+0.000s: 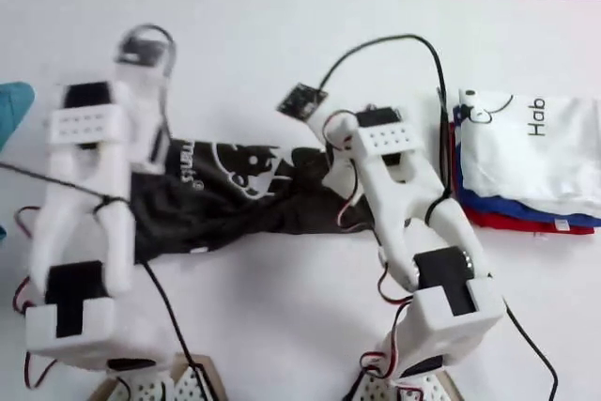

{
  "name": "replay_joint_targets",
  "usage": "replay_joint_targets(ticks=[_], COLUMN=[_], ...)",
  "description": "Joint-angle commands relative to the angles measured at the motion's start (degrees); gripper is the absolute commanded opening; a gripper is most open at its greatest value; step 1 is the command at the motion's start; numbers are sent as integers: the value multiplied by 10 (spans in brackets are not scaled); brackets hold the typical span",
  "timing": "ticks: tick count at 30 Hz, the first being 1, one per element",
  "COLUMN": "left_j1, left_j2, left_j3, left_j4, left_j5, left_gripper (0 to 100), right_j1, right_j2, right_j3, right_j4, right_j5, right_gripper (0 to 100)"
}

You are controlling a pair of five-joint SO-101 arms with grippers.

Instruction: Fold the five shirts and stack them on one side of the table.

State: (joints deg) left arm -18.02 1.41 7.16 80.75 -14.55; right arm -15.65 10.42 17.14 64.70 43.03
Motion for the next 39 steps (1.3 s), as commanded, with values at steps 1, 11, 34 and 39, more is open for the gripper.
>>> replay_joint_targets(ticks=[1, 11, 34, 39], left_j1=[-62, -83, -112, -78], left_j2=[-22, 159, 287, 354], left_j3=[-17, -21, -145, -151], left_j4=[4, -36, -7, 21], left_j5=[-16, -30, -67, -68], left_gripper=[234, 234, 260, 260], right_j1=[6, 7, 6, 6], right_j2=[0, 2, 2, 2], right_j3=[20, 97, 111, 111], right_j4=[-32, -121, -131, -131], right_j5=[-3, -3, -3, -3], right_gripper=[22, 22, 22, 22])
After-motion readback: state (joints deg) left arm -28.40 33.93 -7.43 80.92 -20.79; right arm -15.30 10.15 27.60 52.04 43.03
